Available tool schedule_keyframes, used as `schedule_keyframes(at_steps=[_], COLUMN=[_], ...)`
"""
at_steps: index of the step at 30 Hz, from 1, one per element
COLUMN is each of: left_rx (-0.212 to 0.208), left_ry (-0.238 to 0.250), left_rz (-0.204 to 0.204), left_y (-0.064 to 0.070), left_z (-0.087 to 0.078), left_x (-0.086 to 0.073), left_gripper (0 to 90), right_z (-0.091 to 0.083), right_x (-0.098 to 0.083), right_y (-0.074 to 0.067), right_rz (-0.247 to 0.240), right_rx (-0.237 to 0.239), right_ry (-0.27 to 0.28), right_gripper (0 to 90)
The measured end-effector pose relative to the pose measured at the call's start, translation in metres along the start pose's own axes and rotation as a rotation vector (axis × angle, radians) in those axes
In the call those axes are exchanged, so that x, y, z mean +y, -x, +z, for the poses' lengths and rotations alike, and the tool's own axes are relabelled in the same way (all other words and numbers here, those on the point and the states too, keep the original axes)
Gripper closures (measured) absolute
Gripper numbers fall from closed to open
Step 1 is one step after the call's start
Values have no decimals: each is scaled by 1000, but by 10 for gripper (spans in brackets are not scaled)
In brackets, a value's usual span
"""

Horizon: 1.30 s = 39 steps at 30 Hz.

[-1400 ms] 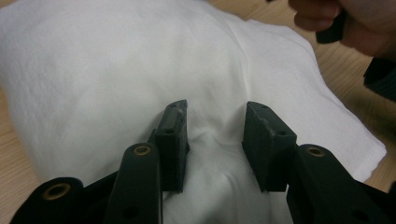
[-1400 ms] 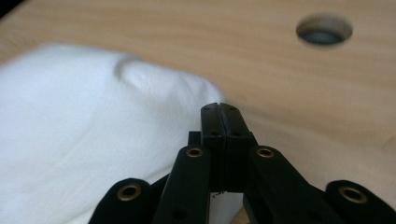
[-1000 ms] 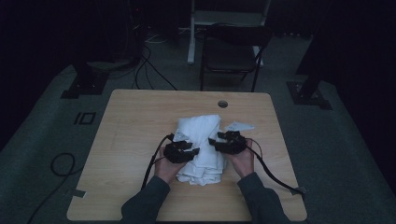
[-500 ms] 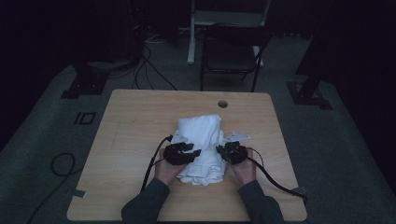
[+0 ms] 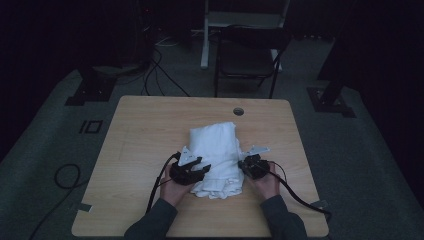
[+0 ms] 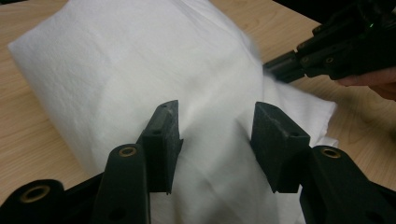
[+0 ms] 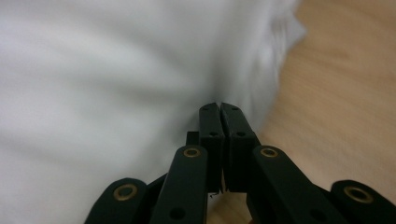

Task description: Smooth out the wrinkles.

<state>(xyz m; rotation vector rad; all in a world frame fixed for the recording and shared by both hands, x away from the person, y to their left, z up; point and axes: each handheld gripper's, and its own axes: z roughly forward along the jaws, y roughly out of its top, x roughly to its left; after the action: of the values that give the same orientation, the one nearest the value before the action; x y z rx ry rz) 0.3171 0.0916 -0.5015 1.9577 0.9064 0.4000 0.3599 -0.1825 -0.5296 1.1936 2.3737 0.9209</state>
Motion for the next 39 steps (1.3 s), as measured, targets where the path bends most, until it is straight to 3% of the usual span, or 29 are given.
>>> schedule_keyframes(at_steps=[2, 4, 7, 9, 11, 13, 16, 19, 23, 26, 28, 32, 35, 39], left_rx=[3, -1, 2, 12, 19, 21, 21, 59, 97, 103, 86, 84, 76, 52], left_ry=[-1, -6, -9, -11, -10, -11, -1, 6, 21, 33, 52, 88, 121, 100], left_rz=[-5, -2, 9, 17, 31, 42, 55, 83, 66, 42, 3, -5, -38, -78], left_y=[-2, -3, -3, -1, -1, -2, -4, -10, -29, -40, -45, -42, -42, -46], left_z=[-1, 0, 4, 8, 12, 17, 27, 37, 53, 60, 58, 35, 16, 5], left_x=[-1, -1, 1, 2, 2, 3, 4, 9, 19, 25, 26, 17, 7, -7], left_gripper=[506, 504, 504, 503, 503, 504, 505, 504, 510, 512, 512, 479, 466, 450], right_z=[-11, -30, -50, -49, -36, -15, 12, 21, 37, 48, 51, 46, 41, 35], right_x=[0, 4, 14, 18, 19, 16, 9, 12, 26, 37, 41, 33, 27, 26], right_y=[5, 7, -1, -11, -19, -25, -26, -22, -13, -4, 4, 13, 17, 16], right_rz=[29, 42, 16, -14, -55, -84, -80, -73, -59, -52, -27, -30, -24, -38], right_rx=[-20, -13, 56, 86, 102, 51, 31, 14, -28, -42, -31, -22, 5, 10], right_ry=[43, 142, 265, 278, 240, 135, 57, 67, 73, 75, 50, 17, 27, 31], right_gripper=[747, 654, 540, 468, 463, 465, 477, 480, 479, 462, 431, 433, 520, 661])
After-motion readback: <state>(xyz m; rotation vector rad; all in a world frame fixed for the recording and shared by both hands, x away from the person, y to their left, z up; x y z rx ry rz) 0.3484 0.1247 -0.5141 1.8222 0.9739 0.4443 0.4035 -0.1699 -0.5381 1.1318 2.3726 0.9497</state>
